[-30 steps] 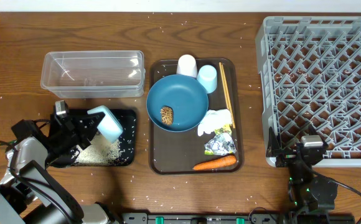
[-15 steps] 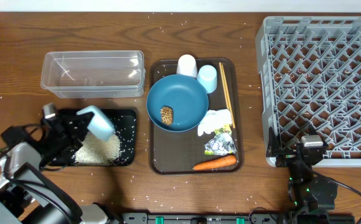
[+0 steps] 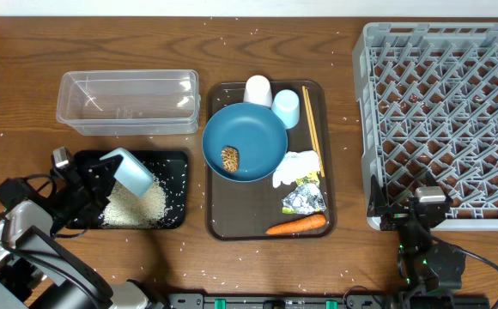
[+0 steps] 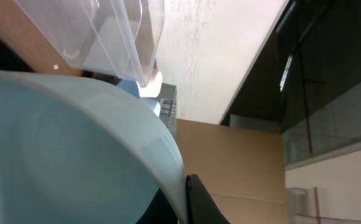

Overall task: Sort waste into correct bins and load items into the dishwasher rack
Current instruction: 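Tilt the white bowl with the left gripper, dumping rice onto black tray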

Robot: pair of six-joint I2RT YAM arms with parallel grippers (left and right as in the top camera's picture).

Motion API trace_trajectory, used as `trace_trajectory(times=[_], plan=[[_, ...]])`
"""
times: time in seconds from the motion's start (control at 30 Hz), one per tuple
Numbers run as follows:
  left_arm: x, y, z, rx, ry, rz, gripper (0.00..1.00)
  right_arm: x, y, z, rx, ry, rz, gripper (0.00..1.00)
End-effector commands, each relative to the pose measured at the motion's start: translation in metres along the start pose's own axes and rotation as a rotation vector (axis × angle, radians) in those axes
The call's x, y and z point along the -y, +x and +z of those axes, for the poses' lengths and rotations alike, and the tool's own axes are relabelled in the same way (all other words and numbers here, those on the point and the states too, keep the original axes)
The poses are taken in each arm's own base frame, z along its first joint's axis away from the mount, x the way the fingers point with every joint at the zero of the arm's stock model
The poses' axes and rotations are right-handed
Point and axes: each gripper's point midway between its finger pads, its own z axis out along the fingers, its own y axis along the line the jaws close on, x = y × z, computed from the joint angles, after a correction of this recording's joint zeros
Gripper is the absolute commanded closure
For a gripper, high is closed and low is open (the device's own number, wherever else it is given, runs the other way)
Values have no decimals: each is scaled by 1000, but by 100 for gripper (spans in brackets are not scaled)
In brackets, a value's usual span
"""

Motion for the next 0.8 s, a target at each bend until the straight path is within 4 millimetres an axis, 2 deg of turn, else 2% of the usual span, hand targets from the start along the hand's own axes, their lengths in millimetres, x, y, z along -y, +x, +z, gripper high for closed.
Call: trace_trajectory(times=[0.0,0.03,0.13,0.23,0.33,0.43,0.5,0.6,0.67,0.77], plan=[[4,1,-1,-5,26,-42,94,2,1,0,-4,8,-1,1],[5,5,0,-10,25,-67,94,2,1,0,-4,8,-1,1],[8,11,4,-24,17,118,94,2,1,0,-4,8,-1,1],[10,18,7,-42,22,45,94,2,1,0,-4,8,-1,1],[8,12,7,-36,5,117,94,2,1,0,-4,8,-1,1],[12,17,8,-45,21,9,94,2,1,0,-4,8,-1,1],[12,13,8,-40,14,102,94,2,1,0,-4,8,-1,1],[14,18,8,-48,21,19,94,2,1,0,-4,8,-1,1],[14,15,8,-44,19,113,94,2,1,0,-4,8,-1,1],[15,16,9,-46,22,64,94,2,1,0,-4,8,-1,1]])
